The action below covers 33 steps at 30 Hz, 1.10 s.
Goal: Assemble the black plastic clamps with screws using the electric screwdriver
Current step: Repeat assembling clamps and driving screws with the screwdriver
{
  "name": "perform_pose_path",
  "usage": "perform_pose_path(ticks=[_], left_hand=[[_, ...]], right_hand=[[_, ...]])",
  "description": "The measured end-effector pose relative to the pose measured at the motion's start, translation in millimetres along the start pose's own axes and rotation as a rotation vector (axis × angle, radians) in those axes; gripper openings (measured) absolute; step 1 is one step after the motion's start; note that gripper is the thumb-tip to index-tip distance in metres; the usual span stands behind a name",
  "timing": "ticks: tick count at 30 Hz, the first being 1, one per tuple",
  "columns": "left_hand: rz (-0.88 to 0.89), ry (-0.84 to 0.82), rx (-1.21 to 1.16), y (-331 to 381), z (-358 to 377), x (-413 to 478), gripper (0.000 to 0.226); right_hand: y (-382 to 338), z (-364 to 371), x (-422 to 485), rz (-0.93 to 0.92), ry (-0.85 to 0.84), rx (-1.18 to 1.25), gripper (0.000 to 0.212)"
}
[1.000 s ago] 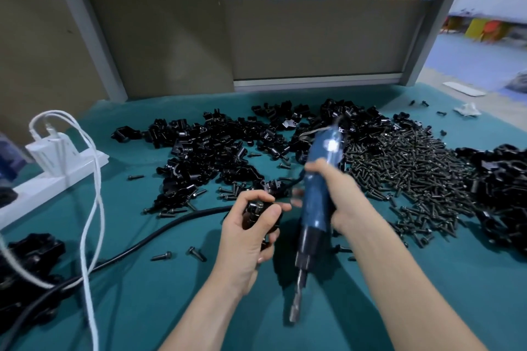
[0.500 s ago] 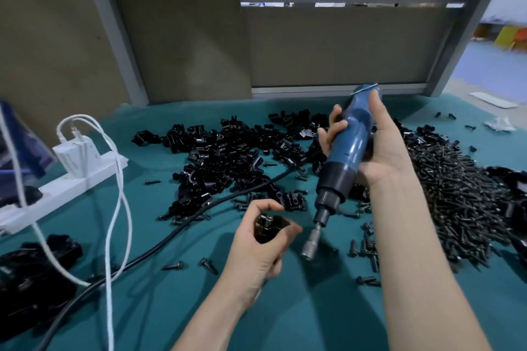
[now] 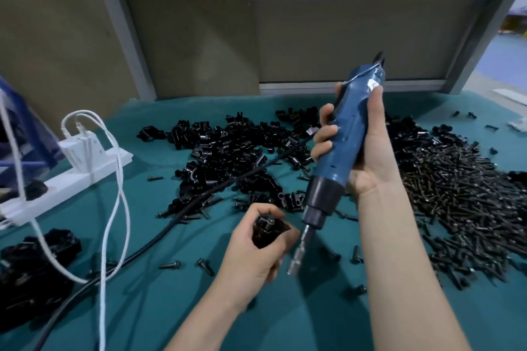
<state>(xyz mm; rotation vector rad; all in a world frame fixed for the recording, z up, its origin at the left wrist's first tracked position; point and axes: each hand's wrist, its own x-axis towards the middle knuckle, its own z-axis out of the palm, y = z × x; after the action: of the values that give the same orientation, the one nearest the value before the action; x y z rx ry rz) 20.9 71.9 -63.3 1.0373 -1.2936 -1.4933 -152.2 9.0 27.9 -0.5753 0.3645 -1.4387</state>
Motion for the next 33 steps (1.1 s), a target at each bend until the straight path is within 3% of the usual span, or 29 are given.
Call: perform_pose_path(ticks=[13,19,33], left_hand=[[0.069,-0.126,0.08,2,-7,2,0.025],[0.051,-0.148,0.115,3,-9,3,0.013],[0.005,-0.128,0.101,5,-7,4,0.015]], right_hand=[[-22,20,-13,-0.396,0.149,-0.141,0.024],[-19,25,-16,-0.429,0.18,-0.195,0.023],[-15,29,-17,-0.402,0.162,-0.207,0.021]])
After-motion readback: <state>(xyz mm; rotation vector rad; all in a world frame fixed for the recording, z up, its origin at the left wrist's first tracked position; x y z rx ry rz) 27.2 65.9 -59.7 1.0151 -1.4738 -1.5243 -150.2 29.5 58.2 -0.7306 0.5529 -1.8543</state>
